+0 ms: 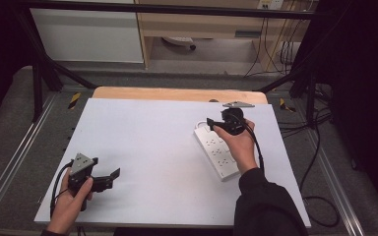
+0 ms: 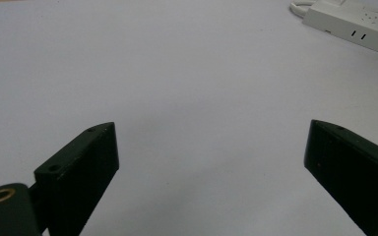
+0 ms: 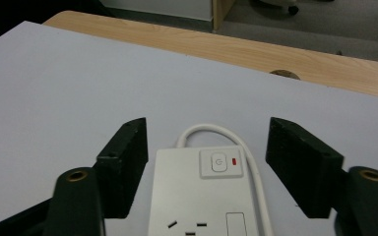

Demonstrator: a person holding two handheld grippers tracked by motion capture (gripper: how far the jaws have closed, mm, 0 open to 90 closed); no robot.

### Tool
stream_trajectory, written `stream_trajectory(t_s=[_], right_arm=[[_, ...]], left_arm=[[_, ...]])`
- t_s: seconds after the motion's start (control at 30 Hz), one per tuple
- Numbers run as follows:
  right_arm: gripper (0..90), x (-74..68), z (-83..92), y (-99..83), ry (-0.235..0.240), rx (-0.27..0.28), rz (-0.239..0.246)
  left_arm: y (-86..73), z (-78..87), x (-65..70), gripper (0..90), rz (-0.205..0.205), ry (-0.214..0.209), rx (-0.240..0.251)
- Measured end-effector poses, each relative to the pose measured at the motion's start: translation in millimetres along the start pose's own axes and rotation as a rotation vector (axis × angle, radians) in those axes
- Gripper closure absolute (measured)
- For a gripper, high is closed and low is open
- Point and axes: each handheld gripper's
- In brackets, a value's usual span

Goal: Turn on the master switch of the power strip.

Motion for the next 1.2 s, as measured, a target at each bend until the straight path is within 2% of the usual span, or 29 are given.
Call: stream_trajectory(t_s=[0.1, 0.4, 0.57, 0.83, 0.97, 1.2], right_arm=[[25.3, 2.4, 7.7, -3.1, -0.002, 0.004, -0.014], [8.0, 7.7, 32.4, -14.0, 0.032, 0.035, -0.033], [7.5, 8.2, 48.8, -25.2, 0.06, 0.051, -0.036], [5.1, 10.2, 75.6, -54.0, 0.062, 0.11, -0.019], [5.2, 13.9, 84.9, -70.9, 0.025, 0.099, -0.004], [6.2, 19.8, 98.6, -100.3, 0.014, 0.11, 0.044]], left_arm=[[-0.2, 0.2, -0.1, 6.3, -0.001, 0.002, -0.001], [-0.7, 0.6, -0.8, 6.3, 0.002, 0.007, -0.004], [-0.9, 0.6, -1.1, 6.3, 0.001, 0.01, -0.007], [-1.3, 0.8, -1.3, 6.3, 0.001, 0.01, -0.011], [-1.4, 0.9, -1.7, 6.4, 0.005, 0.012, -0.01], [-1.5, 1.1, -2.1, 6.4, 0.01, 0.016, -0.009]])
Point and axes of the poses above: each handheld gripper's, and its own axes: z roughly backward along the jaws, y roughly out of its top, x roughly to its right, and after that the axes turned 8 degrees about y, right-handed
